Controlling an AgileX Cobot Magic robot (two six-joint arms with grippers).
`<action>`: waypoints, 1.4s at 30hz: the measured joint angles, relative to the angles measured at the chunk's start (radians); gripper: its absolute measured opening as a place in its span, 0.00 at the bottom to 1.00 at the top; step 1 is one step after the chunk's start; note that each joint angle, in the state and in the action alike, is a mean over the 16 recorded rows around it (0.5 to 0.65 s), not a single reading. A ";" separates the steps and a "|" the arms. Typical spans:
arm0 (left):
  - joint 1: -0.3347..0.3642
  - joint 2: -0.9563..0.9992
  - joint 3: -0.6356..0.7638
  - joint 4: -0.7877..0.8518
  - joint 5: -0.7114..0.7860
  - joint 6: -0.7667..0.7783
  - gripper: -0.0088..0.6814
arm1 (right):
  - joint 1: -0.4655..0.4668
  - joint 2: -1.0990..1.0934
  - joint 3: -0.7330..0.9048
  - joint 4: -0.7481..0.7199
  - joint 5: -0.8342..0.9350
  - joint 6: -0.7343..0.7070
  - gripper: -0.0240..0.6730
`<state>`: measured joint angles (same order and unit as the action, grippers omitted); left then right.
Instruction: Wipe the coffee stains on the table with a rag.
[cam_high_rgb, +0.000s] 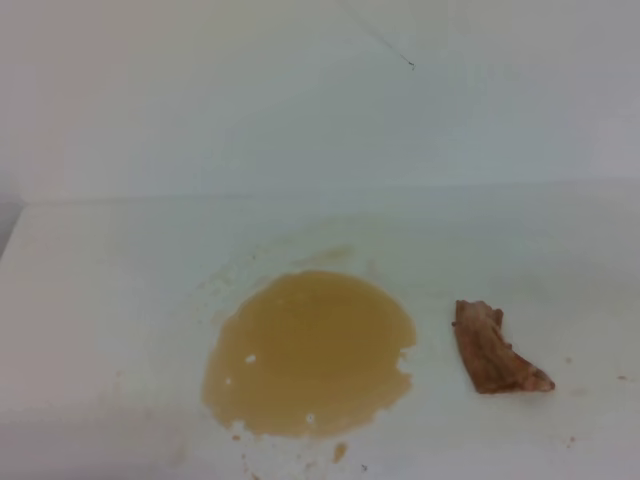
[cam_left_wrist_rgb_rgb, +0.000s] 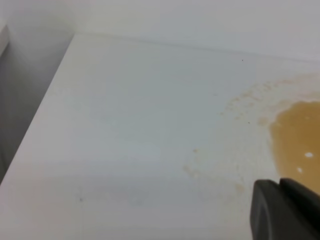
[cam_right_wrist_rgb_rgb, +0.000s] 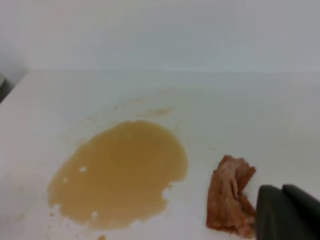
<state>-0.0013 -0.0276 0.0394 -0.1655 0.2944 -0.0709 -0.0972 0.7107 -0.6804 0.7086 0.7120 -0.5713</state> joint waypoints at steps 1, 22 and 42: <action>0.000 0.000 0.000 0.000 0.000 0.000 0.01 | 0.001 0.030 -0.022 0.009 0.024 -0.026 0.04; 0.000 0.000 0.000 0.000 -0.001 0.000 0.01 | 0.345 0.574 -0.366 -0.455 0.127 0.321 0.05; 0.000 0.000 0.000 0.000 -0.001 0.000 0.01 | 0.511 0.960 -0.463 -0.541 0.007 0.438 0.50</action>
<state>-0.0013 -0.0281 0.0394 -0.1655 0.2936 -0.0709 0.4141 1.6702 -1.1434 0.1673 0.7191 -0.1329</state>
